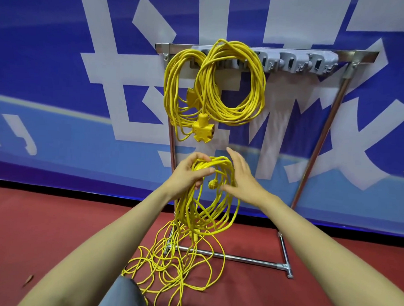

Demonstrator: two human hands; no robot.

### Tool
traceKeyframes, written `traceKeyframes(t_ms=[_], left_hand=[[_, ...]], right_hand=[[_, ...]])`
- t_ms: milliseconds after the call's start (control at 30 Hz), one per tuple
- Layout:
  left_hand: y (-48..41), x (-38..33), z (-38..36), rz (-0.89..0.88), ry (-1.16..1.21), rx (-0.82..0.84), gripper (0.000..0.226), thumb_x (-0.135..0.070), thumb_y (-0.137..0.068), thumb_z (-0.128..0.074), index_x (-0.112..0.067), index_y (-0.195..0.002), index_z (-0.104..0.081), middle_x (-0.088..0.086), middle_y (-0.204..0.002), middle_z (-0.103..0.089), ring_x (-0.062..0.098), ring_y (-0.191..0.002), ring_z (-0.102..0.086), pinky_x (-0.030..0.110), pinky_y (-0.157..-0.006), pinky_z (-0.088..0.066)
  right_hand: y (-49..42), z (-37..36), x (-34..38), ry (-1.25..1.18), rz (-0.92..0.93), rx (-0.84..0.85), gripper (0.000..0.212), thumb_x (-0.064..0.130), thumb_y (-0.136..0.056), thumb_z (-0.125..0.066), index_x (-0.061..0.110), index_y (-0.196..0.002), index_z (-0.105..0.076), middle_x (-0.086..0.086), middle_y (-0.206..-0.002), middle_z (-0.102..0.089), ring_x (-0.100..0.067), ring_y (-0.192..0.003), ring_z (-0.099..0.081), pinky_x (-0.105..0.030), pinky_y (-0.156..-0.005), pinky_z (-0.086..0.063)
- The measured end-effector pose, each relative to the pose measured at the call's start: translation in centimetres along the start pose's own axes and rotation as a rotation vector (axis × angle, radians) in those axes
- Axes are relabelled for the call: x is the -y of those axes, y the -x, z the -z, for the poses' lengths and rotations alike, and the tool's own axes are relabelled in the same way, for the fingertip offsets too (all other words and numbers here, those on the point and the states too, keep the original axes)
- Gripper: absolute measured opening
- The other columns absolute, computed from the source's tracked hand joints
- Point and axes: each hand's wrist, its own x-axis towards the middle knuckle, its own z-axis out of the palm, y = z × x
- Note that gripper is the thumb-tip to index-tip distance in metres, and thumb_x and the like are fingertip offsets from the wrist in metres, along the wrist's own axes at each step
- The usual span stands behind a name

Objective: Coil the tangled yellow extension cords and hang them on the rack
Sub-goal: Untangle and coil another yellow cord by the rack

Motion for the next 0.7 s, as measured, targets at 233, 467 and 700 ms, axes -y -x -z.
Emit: traceKeyframes(t_ms=[233,467,700], left_hand=[[-0.7,-2.8,-0.6,0.019,0.193,0.124,0.013,-0.007,-0.093,-0.058,-0.017,-0.101,-0.054,-0.005,-0.065,-0.053,0.005,-0.04,-0.034,0.015,-0.038,-0.03],[-1.1,-3.4,0.5,0.138,0.03,0.293,0.015,-0.014,-0.096,-0.056,-0.021,-0.109,-0.052,0.011,-0.088,-0.062,0.008,-0.046,-0.039,0.018,-0.043,-0.039],[-1.6,-2.3,-0.2,0.02,-0.102,0.116,0.029,-0.017,-0.095,-0.06,-0.017,-0.118,-0.041,0.008,-0.085,-0.063,0.01,-0.049,-0.04,0.021,-0.048,-0.04]], right_hand=[[0.6,-2.7,-0.9,-0.173,-0.015,-0.149,0.083,0.003,-0.091,-0.05,0.041,-0.141,0.004,-0.004,-0.133,-0.043,-0.02,-0.106,-0.062,-0.045,-0.086,-0.053],[0.1,-0.1,-2.8,0.074,-0.227,-0.015,0.045,0.015,-0.094,-0.042,0.034,-0.13,-0.023,0.002,-0.112,-0.055,-0.029,-0.102,-0.06,-0.044,-0.082,-0.049],[2.9,-1.9,-3.2,-0.02,-0.235,-0.246,0.056,0.024,-0.086,-0.067,0.004,-0.131,-0.039,-0.012,-0.124,-0.043,-0.027,-0.119,-0.045,-0.041,-0.102,-0.038]])
